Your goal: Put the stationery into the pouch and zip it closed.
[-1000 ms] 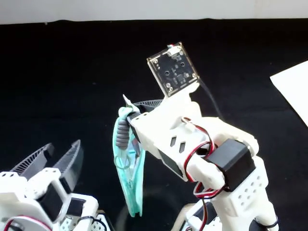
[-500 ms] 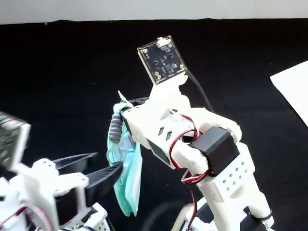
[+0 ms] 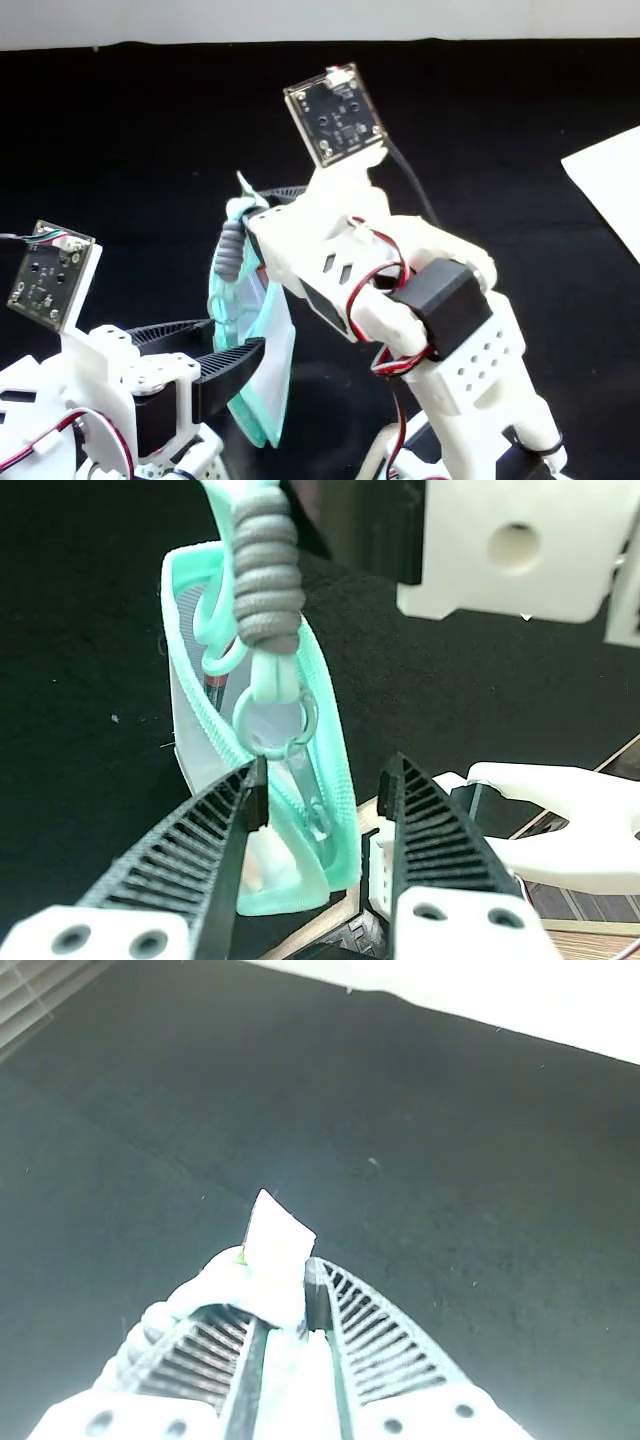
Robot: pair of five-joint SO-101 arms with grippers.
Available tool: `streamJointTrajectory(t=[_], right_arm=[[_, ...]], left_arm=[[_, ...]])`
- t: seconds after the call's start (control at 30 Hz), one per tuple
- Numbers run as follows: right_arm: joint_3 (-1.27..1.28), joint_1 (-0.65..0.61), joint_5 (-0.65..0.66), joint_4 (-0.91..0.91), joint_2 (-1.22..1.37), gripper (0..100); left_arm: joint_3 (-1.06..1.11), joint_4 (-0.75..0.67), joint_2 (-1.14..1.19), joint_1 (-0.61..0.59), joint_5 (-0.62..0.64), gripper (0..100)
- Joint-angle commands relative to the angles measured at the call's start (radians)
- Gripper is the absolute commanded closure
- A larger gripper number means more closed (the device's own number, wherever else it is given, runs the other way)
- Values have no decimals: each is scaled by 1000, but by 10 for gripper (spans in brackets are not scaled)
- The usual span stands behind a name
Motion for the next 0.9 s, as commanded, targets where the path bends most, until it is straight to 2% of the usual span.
streamJointTrajectory(t=[0.0,0.47,0.67,0.87], right_arm=[[-10,42,-9,-38,1,992],[-10,41,-9,-44,1,992],[-10,41,-9,-44,1,992],[-10,41,-9,-42,1,992]], left_arm=[[4,6,22,19,11,807],[93,0,25,19,11,812],[93,0,28,91,3,921],[93,-2,30,104,2,970]])
